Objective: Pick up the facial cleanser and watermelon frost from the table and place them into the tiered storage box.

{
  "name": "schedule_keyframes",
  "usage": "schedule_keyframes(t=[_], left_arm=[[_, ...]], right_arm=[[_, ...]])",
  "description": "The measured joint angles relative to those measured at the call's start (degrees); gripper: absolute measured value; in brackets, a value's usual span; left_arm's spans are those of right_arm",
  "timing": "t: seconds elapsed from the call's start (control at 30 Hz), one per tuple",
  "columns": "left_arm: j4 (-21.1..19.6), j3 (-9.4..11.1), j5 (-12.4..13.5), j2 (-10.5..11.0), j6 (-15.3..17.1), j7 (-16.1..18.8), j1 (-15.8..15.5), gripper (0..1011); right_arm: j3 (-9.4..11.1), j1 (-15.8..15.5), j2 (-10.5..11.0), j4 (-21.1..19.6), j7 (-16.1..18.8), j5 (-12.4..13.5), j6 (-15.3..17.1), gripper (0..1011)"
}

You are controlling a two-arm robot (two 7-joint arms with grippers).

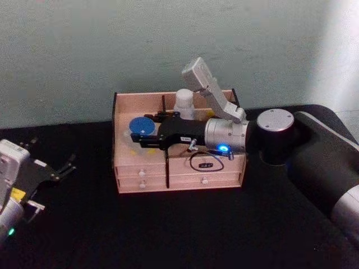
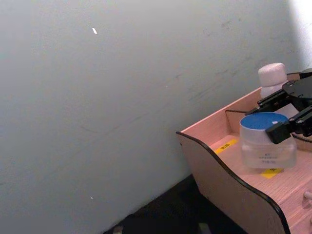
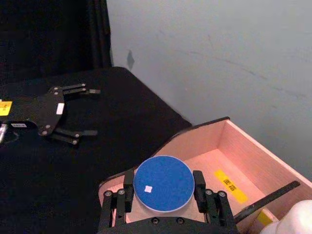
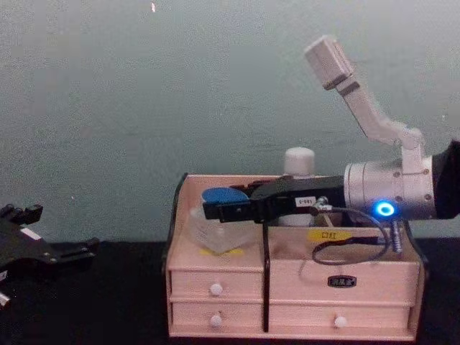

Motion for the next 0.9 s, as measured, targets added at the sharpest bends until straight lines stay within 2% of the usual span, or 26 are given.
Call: schedule_keyframes(t=[0.37, 0.9], left_arm=[[0.0, 0.0, 0.0, 0.0, 0.0, 0.0, 0.0, 1001], [0.0, 0.0, 0.0, 0.0, 0.0, 0.0, 0.0, 1001]], right_arm=[[0.7, 0.5, -1.0, 1.7, -0.2, -1.0, 1.2, 724], [1.1, 0.2, -1.0, 1.3, -0.6, -1.1, 1.3, 724]])
